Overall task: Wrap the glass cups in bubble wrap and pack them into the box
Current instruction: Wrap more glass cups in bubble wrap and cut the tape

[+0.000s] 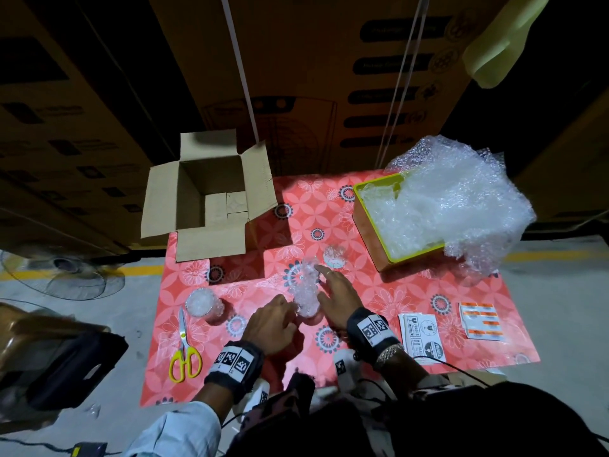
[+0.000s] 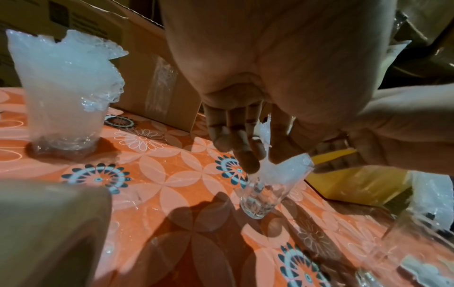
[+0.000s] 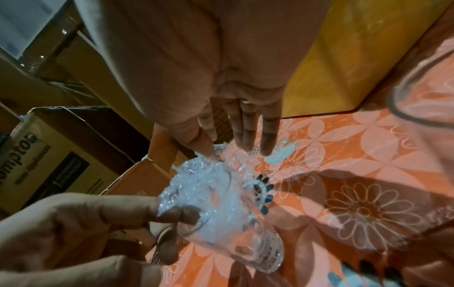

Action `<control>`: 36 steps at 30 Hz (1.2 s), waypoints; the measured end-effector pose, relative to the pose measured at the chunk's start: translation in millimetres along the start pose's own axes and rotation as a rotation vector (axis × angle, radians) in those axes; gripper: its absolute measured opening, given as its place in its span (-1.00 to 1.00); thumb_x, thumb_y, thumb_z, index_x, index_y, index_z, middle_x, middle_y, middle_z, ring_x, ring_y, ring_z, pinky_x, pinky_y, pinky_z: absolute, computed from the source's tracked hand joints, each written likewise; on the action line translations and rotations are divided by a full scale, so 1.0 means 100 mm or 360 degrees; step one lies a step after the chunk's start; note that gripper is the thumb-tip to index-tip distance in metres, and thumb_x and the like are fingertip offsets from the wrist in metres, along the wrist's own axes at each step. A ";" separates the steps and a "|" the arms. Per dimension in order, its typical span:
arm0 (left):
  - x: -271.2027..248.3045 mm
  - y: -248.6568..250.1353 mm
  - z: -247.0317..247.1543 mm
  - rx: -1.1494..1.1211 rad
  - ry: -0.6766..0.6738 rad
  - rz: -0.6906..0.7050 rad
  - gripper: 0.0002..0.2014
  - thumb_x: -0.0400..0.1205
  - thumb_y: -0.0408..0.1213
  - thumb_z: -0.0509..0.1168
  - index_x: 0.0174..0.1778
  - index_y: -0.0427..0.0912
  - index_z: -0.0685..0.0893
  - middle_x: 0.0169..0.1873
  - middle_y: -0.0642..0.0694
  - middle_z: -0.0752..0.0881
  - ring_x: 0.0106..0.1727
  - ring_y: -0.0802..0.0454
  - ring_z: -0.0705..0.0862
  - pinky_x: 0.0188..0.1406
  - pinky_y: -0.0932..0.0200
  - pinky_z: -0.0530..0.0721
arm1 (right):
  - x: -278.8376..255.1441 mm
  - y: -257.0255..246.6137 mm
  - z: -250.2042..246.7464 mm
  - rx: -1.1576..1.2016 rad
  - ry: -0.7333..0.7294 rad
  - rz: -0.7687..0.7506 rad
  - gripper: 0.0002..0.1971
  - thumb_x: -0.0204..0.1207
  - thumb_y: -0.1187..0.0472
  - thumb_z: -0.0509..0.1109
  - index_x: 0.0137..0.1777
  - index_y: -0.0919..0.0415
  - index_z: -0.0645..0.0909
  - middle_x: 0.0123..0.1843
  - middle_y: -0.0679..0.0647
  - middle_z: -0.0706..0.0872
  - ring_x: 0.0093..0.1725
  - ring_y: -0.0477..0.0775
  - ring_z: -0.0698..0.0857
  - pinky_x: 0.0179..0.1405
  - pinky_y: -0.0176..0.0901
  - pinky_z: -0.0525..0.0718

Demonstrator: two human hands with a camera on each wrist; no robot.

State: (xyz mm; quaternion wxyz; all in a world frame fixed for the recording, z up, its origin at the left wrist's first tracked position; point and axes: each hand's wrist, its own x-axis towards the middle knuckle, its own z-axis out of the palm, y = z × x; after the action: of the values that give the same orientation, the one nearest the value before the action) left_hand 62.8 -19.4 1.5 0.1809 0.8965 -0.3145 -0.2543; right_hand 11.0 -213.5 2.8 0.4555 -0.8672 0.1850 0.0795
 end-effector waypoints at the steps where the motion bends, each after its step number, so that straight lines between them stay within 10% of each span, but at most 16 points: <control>1: 0.00 -0.01 0.00 -0.0028 0.0019 0.0019 -0.84 0.63 -0.22 0.31 0.11 -0.09 0.67 0.00 -0.02 0.55 -0.05 -0.16 0.68 -0.07 -0.10 0.65 | 0.03 -0.03 0.00 -0.0017 -0.0051 0.0025 -0.39 0.70 0.29 0.25 0.72 -0.12 0.30 0.52 0.12 0.54 0.41 0.13 0.58 0.45 0.14 0.61; 5: 0.00 -0.01 -0.03 -0.0071 -0.0005 0.0025 -0.82 0.62 -0.26 0.32 0.13 -0.09 0.71 0.01 -0.01 0.58 -0.06 -0.10 0.67 -0.04 -0.05 0.66 | 0.13 -0.12 0.04 0.0339 -0.0226 0.0196 -0.44 0.71 0.26 0.10 0.63 -0.26 0.44 0.49 0.23 0.63 -0.04 0.30 0.80 0.01 0.15 0.79; 8: 0.01 -0.02 -0.03 -0.0076 -0.0069 -0.0021 -0.72 0.62 -0.24 0.32 0.26 -0.07 0.69 0.02 0.01 0.55 0.03 -0.15 0.70 0.03 -0.03 0.65 | 0.18 -0.13 0.10 0.0656 -0.0121 0.0343 -0.53 0.63 0.34 0.10 0.17 -0.11 0.79 0.34 0.33 0.75 0.05 0.55 0.78 0.00 0.40 0.81; 12: 0.01 -0.02 -0.03 -0.0148 -0.0059 -0.0036 -0.76 0.64 -0.25 0.35 0.22 -0.06 0.69 0.02 -0.02 0.58 0.04 -0.11 0.69 0.07 -0.07 0.67 | 0.06 -0.24 -0.06 0.0667 -0.0024 0.0263 -0.55 0.63 0.49 0.15 0.07 0.08 0.83 0.16 0.03 0.83 -0.08 0.35 0.81 -0.37 -0.38 0.73; 14: 0.00 -0.02 -0.02 -0.0203 -0.0048 -0.0038 -0.76 0.64 -0.28 0.36 0.22 -0.07 0.70 0.04 -0.06 0.61 0.06 -0.10 0.68 0.10 -0.07 0.67 | 0.00 -0.23 -0.11 0.0646 -0.0031 0.0196 -0.62 0.62 0.52 0.22 0.07 0.13 0.82 0.05 0.03 0.83 -0.36 0.11 0.76 -0.50 -0.40 0.62; 19: 0.00 -0.01 -0.01 -0.0342 -0.0060 -0.0108 -0.64 0.63 -0.38 0.38 0.36 -0.13 0.68 0.11 -0.13 0.65 0.12 -0.09 0.68 0.22 -0.06 0.64 | -0.03 -0.07 -0.02 0.0510 -0.0079 0.0127 -0.67 0.60 0.49 0.38 0.02 0.00 0.75 0.16 0.05 0.79 -0.22 0.26 0.87 -0.35 -0.04 0.76; 24: -0.04 -0.02 -0.04 -0.0416 -0.0084 -0.0133 -0.56 0.65 -0.40 0.37 0.48 -0.13 0.61 0.17 -0.13 0.62 0.11 -0.07 0.68 0.23 -0.02 0.64 | -0.06 -0.01 0.07 -0.0402 0.0030 -0.0298 -0.68 0.53 0.50 0.37 0.03 0.09 0.81 0.26 -0.02 0.63 0.38 0.06 0.50 0.45 0.03 0.54; 31: -0.09 -0.09 -0.13 -0.0537 0.0446 -0.0006 -0.66 0.64 -0.40 0.41 0.27 0.07 0.72 0.09 0.11 0.64 -0.14 0.26 0.74 -0.12 0.31 0.65 | -0.21 0.04 0.14 -0.0846 -0.0203 -0.0242 -0.50 0.60 0.38 0.36 0.49 -0.02 0.66 0.76 0.14 0.18 0.73 0.28 0.10 0.61 0.29 0.34; 36: -0.07 -0.03 -0.11 -0.0091 0.0275 0.0039 -0.62 0.69 -0.23 0.36 0.42 0.12 0.72 0.18 0.05 0.58 -0.03 0.01 0.77 -0.09 0.07 0.71 | -0.23 -0.03 0.13 -0.0966 -0.0293 -0.0212 -0.54 0.64 0.30 0.35 0.52 0.00 0.63 0.79 0.15 0.09 0.76 0.27 0.06 0.65 0.27 0.30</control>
State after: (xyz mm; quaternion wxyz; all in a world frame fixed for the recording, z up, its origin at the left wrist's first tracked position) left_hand 65.8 -10.3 11.6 0.2360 0.9056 -0.3012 -0.1829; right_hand -8.2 -195.3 4.9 0.1951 -0.9628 0.0536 0.1791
